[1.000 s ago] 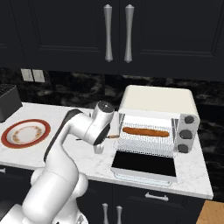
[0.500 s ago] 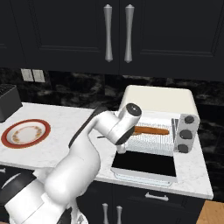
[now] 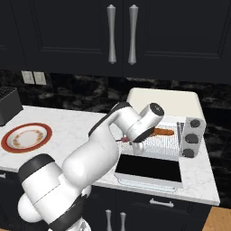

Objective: Pick up the kebab skewer and baguette bread, and place them inside the toaster oven. Close the toaster oven door and start by setting the timer.

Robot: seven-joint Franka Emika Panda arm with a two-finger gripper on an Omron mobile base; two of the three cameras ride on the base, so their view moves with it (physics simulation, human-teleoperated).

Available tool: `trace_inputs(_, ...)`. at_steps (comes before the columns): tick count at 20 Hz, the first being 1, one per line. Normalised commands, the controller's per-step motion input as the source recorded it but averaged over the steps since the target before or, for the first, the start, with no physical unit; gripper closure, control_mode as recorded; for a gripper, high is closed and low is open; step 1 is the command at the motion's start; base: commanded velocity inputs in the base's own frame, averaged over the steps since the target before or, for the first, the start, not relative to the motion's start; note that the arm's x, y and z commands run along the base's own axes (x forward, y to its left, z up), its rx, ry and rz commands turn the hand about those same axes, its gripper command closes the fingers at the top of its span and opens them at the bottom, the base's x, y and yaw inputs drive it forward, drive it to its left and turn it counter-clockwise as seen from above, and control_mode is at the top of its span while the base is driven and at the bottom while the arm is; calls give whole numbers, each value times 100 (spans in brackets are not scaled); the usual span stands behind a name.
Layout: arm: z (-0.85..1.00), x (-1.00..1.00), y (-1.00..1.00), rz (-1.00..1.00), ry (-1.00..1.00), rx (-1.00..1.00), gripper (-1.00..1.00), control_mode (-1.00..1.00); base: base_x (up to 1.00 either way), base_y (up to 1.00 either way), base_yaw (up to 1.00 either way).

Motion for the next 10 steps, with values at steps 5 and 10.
trace_inputs(5, 4, -27, -22, 0, -1, 0, 100, -100, 0, 0, 0)
trace_inputs(10, 4, 0, -17, 0, -1, 0, 100, -100, 0, 0, 0)
